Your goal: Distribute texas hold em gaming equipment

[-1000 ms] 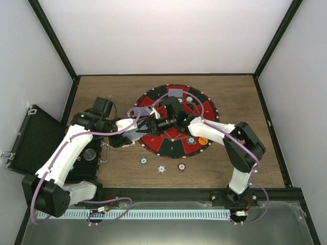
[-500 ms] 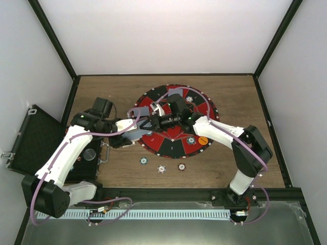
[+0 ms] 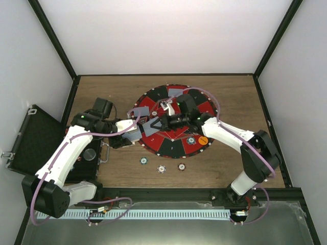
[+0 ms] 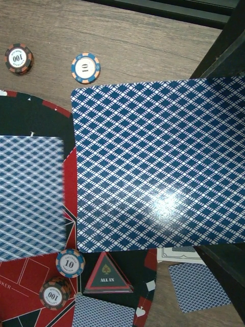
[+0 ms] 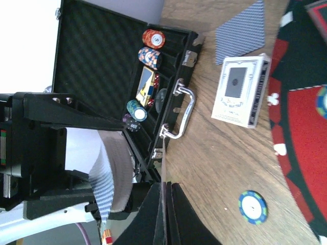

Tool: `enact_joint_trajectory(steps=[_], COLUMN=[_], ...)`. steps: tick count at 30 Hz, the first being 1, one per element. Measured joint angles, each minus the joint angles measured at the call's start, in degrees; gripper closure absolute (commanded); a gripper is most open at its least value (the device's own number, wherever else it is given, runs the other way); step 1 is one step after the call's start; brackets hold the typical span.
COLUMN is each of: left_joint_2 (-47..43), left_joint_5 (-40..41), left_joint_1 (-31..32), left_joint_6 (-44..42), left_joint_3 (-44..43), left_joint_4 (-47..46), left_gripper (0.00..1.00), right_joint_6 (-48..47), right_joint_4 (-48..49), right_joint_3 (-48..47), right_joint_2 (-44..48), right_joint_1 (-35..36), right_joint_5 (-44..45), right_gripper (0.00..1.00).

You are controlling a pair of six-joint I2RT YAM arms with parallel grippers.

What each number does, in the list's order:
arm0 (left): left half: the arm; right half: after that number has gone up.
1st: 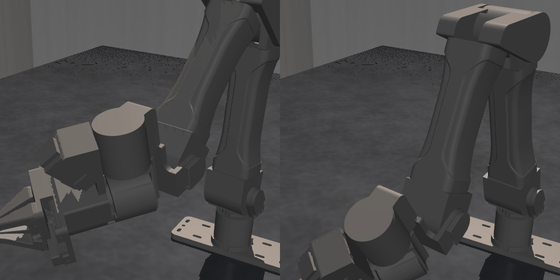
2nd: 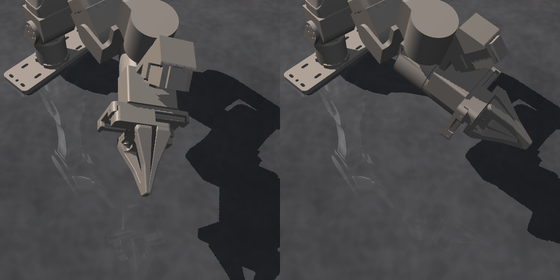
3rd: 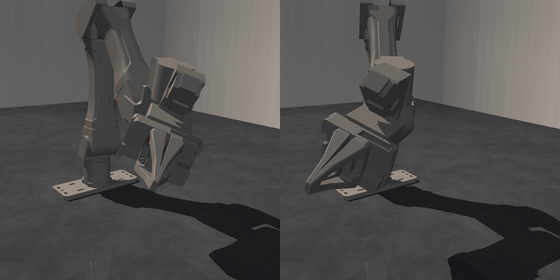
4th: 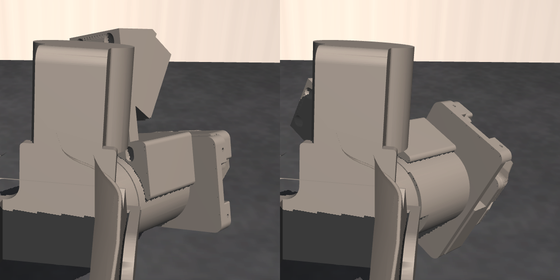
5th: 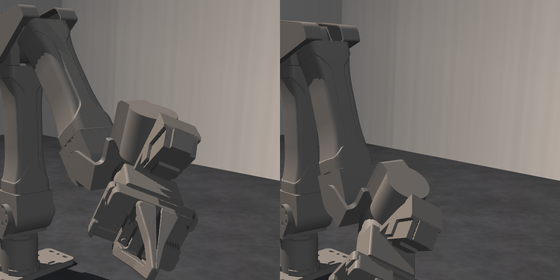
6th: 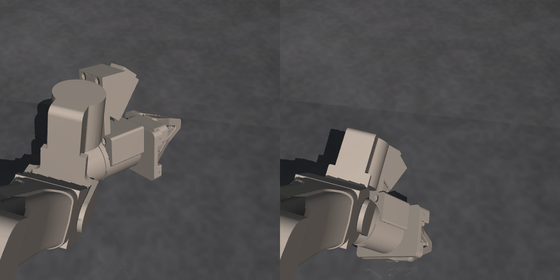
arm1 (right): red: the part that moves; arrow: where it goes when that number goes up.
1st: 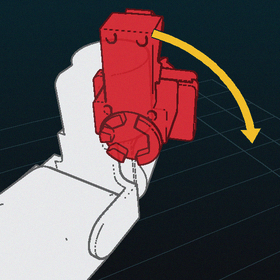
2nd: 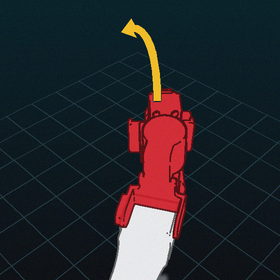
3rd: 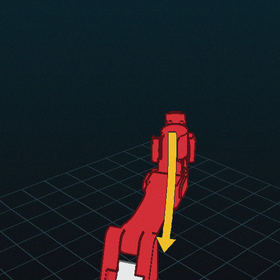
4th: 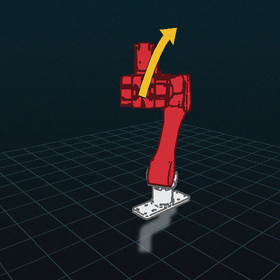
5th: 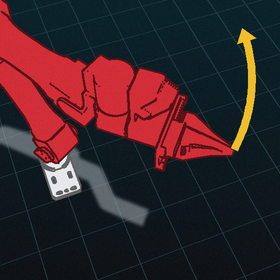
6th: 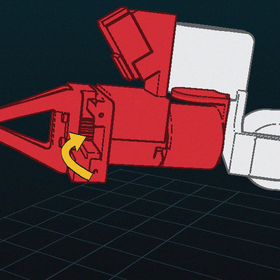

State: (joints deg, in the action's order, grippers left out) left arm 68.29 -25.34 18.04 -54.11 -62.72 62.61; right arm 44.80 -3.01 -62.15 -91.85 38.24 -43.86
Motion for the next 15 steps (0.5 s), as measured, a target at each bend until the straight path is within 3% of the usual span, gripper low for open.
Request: enact_joint_trajectory(steps=[10, 15], left_joint_2=[0.0, 0.0], left_joint_5=[0.7, 0.7], left_joint_1=[0.0, 0.0], left_joint_6=[-0.2, -0.2], left_joint_3=[0.0, 0.0], left_joint_4=[-0.1, -0.1], left_gripper=[0.96, 0.96], right_joint_6=[-3.6, -6.8], right_joint_4=[-2.7, -5.9], right_joint_3=[12.5, 14.0], right_joint_2=[5.6, 4.9], right_joint_1=[-12.7, -14.4], right_joint_5=[0.7, 3.4], right_gripper=[0.99, 0.99])
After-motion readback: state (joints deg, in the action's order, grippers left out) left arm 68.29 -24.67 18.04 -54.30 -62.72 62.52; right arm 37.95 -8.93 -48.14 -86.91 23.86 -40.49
